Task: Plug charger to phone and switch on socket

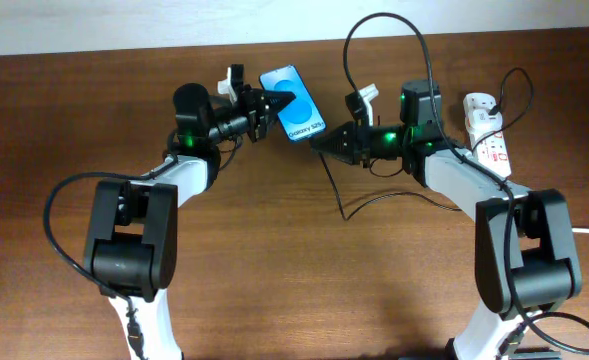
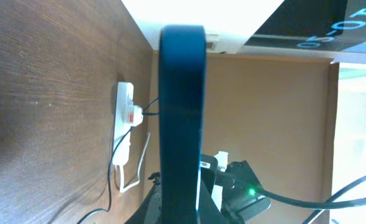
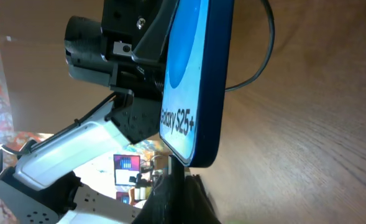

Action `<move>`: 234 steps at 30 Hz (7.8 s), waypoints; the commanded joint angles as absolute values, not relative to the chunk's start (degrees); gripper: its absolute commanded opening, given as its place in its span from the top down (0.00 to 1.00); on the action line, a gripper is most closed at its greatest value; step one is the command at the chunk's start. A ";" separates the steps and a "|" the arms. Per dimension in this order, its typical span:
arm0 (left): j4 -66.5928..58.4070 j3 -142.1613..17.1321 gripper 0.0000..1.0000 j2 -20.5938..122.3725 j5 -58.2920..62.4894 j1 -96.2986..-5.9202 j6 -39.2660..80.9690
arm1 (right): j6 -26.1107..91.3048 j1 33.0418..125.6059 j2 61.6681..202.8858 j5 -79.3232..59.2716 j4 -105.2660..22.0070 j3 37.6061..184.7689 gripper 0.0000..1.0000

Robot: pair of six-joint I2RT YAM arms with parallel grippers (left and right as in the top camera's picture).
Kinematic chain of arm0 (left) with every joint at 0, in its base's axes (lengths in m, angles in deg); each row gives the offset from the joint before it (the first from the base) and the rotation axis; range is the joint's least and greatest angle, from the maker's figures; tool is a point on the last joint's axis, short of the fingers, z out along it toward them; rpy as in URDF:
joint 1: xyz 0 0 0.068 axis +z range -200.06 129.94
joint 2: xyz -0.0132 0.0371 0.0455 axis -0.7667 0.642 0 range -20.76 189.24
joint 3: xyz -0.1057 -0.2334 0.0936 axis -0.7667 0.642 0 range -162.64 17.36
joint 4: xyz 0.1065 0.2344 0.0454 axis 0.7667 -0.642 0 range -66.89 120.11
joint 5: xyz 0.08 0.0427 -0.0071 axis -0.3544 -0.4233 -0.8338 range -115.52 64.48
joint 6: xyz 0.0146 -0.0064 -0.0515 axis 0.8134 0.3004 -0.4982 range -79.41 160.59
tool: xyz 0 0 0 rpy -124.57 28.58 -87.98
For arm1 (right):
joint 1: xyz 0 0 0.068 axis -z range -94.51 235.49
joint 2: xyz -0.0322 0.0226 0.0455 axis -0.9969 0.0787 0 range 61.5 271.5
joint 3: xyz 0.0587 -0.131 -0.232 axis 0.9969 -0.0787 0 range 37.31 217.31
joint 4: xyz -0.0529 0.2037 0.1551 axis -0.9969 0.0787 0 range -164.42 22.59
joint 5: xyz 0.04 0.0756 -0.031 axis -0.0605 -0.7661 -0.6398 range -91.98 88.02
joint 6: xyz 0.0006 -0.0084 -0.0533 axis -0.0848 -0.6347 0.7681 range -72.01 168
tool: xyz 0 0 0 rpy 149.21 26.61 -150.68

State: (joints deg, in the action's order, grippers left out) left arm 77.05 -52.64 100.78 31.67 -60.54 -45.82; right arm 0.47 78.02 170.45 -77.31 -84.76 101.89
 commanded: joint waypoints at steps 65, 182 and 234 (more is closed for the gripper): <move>1.40 -80.18 1.00 105.70 16.61 -65.26 24.03 | 30.24 93.02 154.95 -37.23 -42.41 103.99 0.01; -26.77 -87.43 0.01 96.69 -18.53 -64.30 24.84 | 29.08 112.10 184.74 -37.16 -57.84 116.51 0.96; -27.38 -87.43 0.01 96.69 -19.36 -64.30 24.82 | 29.52 112.25 187.41 -28.79 -48.44 125.34 0.96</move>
